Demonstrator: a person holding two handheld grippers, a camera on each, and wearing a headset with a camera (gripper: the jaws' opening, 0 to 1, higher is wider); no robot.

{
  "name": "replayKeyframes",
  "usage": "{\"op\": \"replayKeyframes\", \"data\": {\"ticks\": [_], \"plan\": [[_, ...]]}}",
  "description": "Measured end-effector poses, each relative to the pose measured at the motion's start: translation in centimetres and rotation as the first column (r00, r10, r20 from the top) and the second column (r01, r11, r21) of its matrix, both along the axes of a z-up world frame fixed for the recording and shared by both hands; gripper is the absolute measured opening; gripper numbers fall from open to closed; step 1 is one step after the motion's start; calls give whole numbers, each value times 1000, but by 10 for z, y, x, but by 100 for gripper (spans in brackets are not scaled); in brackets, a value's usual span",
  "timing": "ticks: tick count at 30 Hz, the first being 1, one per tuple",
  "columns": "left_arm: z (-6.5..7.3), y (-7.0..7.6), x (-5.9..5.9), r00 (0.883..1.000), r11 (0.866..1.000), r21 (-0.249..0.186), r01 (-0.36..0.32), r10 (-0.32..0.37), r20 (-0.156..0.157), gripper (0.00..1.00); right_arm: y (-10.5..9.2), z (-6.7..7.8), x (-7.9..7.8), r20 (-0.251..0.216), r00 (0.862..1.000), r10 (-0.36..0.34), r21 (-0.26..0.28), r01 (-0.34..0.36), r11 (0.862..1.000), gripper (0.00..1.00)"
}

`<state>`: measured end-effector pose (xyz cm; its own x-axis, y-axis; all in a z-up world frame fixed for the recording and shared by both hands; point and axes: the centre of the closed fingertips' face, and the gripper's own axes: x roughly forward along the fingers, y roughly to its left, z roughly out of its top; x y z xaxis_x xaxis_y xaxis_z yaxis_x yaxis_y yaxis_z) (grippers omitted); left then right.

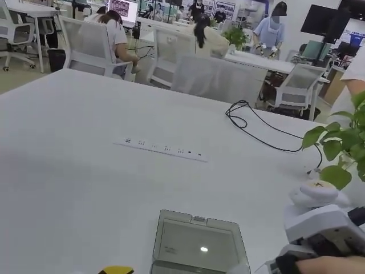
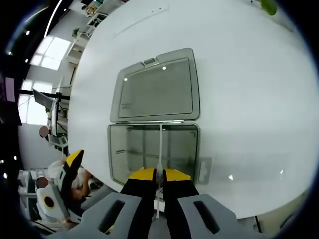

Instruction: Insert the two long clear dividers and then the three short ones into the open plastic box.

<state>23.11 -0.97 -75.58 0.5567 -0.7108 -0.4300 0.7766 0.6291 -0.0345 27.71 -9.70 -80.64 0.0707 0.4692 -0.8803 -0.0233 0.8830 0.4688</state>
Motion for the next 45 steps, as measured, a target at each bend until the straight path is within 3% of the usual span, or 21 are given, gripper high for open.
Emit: {"op": "replayKeyframes", "data": {"ticks": [45], "plan": [[0,1,0,1000,1000,5,-1,2,-10,93,2,-7,-1,-19,999,29,-14,-30,999,6]]}}
